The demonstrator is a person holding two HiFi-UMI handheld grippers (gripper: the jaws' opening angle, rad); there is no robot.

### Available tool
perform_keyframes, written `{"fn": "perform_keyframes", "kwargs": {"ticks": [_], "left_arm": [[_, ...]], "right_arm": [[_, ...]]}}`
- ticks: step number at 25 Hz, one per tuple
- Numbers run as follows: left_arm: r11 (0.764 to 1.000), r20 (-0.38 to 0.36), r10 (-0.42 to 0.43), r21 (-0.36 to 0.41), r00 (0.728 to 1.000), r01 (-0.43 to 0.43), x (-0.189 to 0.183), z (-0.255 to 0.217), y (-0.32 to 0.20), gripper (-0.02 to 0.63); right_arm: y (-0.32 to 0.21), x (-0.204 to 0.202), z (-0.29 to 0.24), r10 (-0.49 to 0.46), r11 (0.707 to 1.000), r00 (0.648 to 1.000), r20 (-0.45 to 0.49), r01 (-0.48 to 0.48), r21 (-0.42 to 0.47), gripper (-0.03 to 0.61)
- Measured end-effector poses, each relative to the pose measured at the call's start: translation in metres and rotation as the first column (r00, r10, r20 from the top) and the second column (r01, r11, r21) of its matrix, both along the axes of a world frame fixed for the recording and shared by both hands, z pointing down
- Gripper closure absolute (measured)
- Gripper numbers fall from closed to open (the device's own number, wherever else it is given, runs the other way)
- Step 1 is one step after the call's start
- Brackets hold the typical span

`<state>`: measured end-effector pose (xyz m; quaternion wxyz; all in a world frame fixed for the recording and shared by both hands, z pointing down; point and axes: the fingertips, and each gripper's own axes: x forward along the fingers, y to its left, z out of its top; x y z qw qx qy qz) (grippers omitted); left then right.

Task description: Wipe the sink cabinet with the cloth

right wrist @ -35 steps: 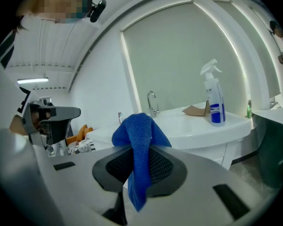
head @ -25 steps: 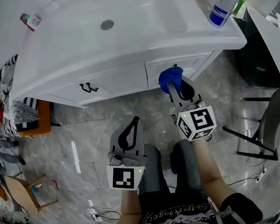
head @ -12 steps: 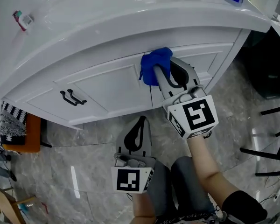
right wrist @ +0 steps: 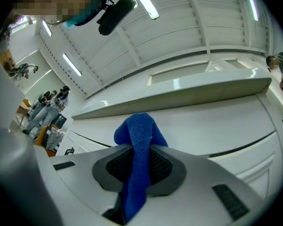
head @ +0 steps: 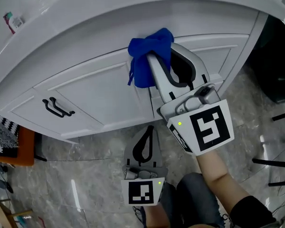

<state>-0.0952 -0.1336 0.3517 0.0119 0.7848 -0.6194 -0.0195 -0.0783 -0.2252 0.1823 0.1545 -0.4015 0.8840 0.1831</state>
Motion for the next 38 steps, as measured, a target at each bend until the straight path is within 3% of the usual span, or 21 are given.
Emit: {"fn": "perform_keyframes", "kwargs": {"ticks": [3, 8, 15, 20, 31, 38], "left_arm": [[1.000, -0.008, 0.027, -0.012, 1.000, -0.027, 0.006, 0.009, -0.001, 0.607], [1.000, 0.045, 0.017, -0.024, 0.999, -0.016, 0.002, 0.023, -0.002, 0.607], [0.998, 0.056, 0.056, 0.010, 0.997, -0.057, 0.012, 0.021, 0.001, 0.607], [0.998, 0.052, 0.057, -0.006, 0.997, -0.056, 0.019, 0.022, 0.004, 0.607], [0.995, 0.045, 0.101, 0.001, 0.994, -0.101, 0.030, 0.022, 0.005, 0.607], [0.983, 0.107, 0.156, 0.082, 0.982, -0.165, 0.036, -0.005, -0.011, 0.607]], "right_arm": [[0.002, 0.001, 0.002, 0.017, 1.000, 1.000, -0.014, -0.017, 0.017, 0.518], [0.003, 0.000, 0.004, 0.063, 0.997, 0.997, -0.044, -0.060, 0.051, 0.518], [-0.005, 0.016, 0.041, 0.113, 0.993, 0.987, -0.110, -0.110, 0.037, 0.518], [-0.002, 0.026, 0.006, 0.119, 0.992, 0.990, -0.077, -0.115, 0.053, 0.518], [-0.006, 0.039, 0.005, 0.133, 0.990, 0.988, -0.081, -0.129, 0.056, 0.518], [-0.007, 0.047, 0.008, 0.105, 0.984, 0.993, -0.049, -0.097, 0.152, 0.518]]}}
